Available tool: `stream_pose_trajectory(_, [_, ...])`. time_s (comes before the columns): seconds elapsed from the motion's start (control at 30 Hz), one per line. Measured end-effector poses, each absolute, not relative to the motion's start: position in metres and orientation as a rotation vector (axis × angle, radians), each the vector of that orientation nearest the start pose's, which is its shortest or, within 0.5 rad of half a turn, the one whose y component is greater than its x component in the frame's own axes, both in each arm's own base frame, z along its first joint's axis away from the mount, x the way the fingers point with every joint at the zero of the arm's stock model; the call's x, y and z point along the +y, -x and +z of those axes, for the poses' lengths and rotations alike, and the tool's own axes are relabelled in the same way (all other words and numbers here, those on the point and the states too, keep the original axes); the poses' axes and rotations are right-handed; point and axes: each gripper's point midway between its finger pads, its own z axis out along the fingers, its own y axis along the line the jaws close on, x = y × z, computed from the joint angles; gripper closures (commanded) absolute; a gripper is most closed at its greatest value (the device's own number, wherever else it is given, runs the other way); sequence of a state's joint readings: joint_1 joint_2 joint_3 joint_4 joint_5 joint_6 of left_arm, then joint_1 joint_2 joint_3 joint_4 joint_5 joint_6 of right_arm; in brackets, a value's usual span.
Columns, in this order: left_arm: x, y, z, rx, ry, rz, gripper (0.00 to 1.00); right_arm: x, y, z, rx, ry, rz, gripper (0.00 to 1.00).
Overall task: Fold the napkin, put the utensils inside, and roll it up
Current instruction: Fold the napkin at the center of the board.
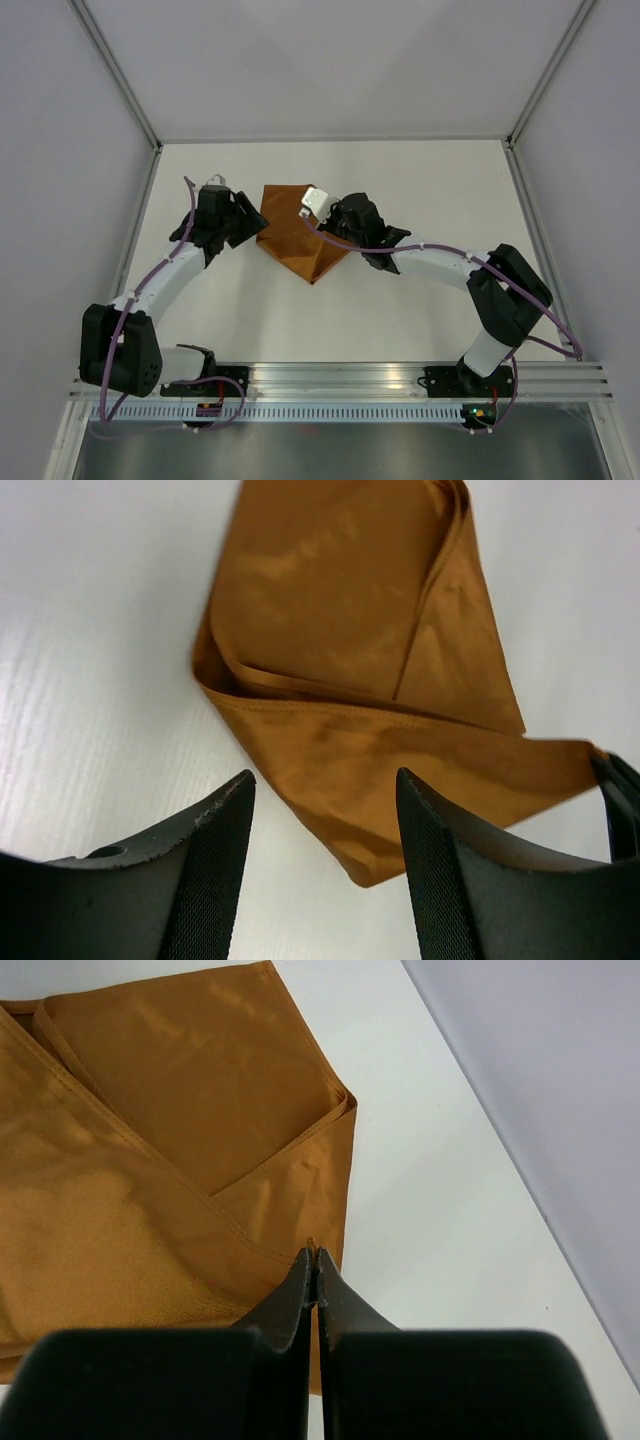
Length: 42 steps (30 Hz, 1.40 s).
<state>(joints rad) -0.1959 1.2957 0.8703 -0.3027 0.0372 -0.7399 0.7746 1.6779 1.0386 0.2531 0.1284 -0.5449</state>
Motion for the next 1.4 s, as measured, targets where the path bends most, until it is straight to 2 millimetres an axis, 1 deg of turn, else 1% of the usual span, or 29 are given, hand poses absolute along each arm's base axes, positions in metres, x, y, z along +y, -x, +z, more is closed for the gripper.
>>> stream_pose_trajectory(0.07, [-0.119,-0.347,0.135,2.275,0.531,-0.537,0.41,0.311,-0.387,0.153,1.599,1.122,0.02,1.0])
stream_pose_trajectory(0.13, [-0.136,-0.346,0.14,2.256,0.441,-0.567,0.41,0.308,-0.389,0.152,1.604,1.117,0.015,1.0])
stream_pose_trajectory(0.17, [-0.142,-0.345,0.141,2.247,0.41,-0.576,0.44,0.307,-0.39,0.152,1.606,1.115,0.013,0.99])
stream_pose_trajectory(0.23, [-0.155,-0.338,0.138,2.24,0.343,-0.595,0.46,0.306,-0.391,0.151,1.609,1.113,0.011,1.0])
stream_pose_trajectory(0.27, [-0.16,-0.335,0.135,2.24,0.317,-0.602,0.49,0.305,-0.392,0.15,1.612,1.112,0.009,1.0])
stream_pose_trajectory(0.33, [-0.166,-0.329,0.127,2.24,0.285,-0.611,0.53,0.304,-0.393,0.149,1.616,1.113,0.008,1.0])
stream_pose_trajectory(0.37, [-0.168,-0.326,0.123,2.242,0.271,-0.614,0.58,0.304,-0.393,0.148,1.618,1.112,0.007,1.0])
stream_pose_trajectory(0.43, [-0.172,-0.322,0.118,2.239,0.24,-0.62,0.61,0.303,-0.394,0.145,1.625,1.113,0.01,1.0])
stream_pose_trajectory(0.47, [-0.176,-0.32,0.117,2.232,0.221,-0.628,0.64,0.303,-0.394,0.143,1.629,1.113,0.01,1.0])
stream_pose_trajectory(0.53, [-0.181,-0.316,0.114,2.217,0.192,-0.644,0.64,0.302,-0.395,0.137,1.643,1.115,0.012,0.99])
stream_pose_trajectory(0.57, [-0.183,-0.313,0.114,2.203,0.179,-0.656,0.67,0.301,-0.396,0.134,1.65,1.116,0.011,1.0])
stream_pose_trajectory(0.67, [-0.189,-0.304,0.111,2.175,0.146,-0.699,0.68,0.299,-0.398,0.122,1.675,1.123,0.01,0.99])
stream_pose_trajectory(0.73, [-0.191,-0.301,0.109,2.161,0.135,-0.715,0.68,0.298,-0.399,0.111,1.695,1.133,0.008,1.0])
stream_pose_trajectory(0.83, [-0.193,-0.301,0.109,2.15,0.127,-0.725,0.67,0.296,-0.4,0.098,1.72,1.144,0.004,1.0])
stream_pose_trajectory(1.03, [-0.197,-0.303,0.115,2.121,0.112,-0.747,0.66,0.287,-0.406,0.074,1.775,1.155,-0.013,1.0])
stream_pose_trajectory(1.23, [-0.2,-0.303,0.115,2.122,0.097,-0.757,0.64,0.28,-0.411,0.064,1.807,1.15,-0.023,1.0])
stream_pose_trajectory(1.4, [-0.202,-0.303,0.111,2.131,0.085,-0.758,0.63,0.277,-0.411,0.062,1.818,1.143,-0.024,0.99])
